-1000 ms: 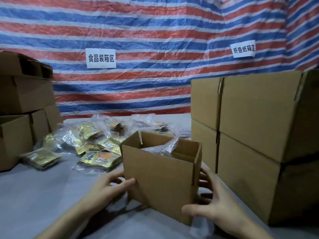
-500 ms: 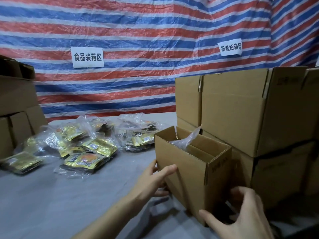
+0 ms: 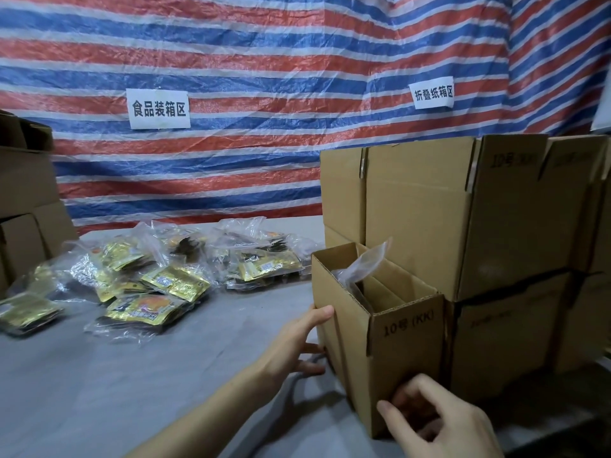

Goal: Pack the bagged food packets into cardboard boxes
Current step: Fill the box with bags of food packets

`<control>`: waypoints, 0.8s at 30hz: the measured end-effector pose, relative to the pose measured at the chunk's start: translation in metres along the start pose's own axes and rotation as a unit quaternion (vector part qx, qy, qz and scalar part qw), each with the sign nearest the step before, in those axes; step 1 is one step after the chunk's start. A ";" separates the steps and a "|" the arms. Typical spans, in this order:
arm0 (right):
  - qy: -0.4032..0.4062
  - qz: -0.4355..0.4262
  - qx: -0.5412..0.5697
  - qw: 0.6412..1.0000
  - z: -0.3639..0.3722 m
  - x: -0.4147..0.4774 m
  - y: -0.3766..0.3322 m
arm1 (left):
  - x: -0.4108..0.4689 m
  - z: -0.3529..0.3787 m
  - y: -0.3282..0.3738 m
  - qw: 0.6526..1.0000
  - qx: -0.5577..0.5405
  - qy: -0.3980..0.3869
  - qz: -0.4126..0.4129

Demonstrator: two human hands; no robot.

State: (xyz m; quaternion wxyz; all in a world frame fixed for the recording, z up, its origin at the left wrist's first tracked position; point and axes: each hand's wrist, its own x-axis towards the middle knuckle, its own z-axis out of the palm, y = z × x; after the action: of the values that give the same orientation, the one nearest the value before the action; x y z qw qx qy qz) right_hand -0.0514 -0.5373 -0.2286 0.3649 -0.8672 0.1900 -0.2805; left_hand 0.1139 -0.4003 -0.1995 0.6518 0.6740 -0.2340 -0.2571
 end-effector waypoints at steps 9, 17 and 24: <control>0.043 0.032 0.019 0.998 0.000 0.000 -0.009 | 0.003 -0.006 0.003 0.999 0.035 0.028 0.030; 0.125 0.038 0.054 0.990 0.022 -0.003 -0.013 | 0.015 -0.014 0.046 0.994 0.011 0.094 0.052; 0.098 -0.089 0.050 0.990 0.040 0.005 -0.023 | -0.013 -0.076 0.012 0.966 0.011 0.169 0.193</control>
State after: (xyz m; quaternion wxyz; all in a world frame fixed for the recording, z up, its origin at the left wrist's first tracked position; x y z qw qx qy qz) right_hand -0.0199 -0.5037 -0.2335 0.3610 -0.8297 0.1326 -0.4047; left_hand 0.1542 -0.3349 -0.1856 0.7114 0.6570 -0.2493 -0.0062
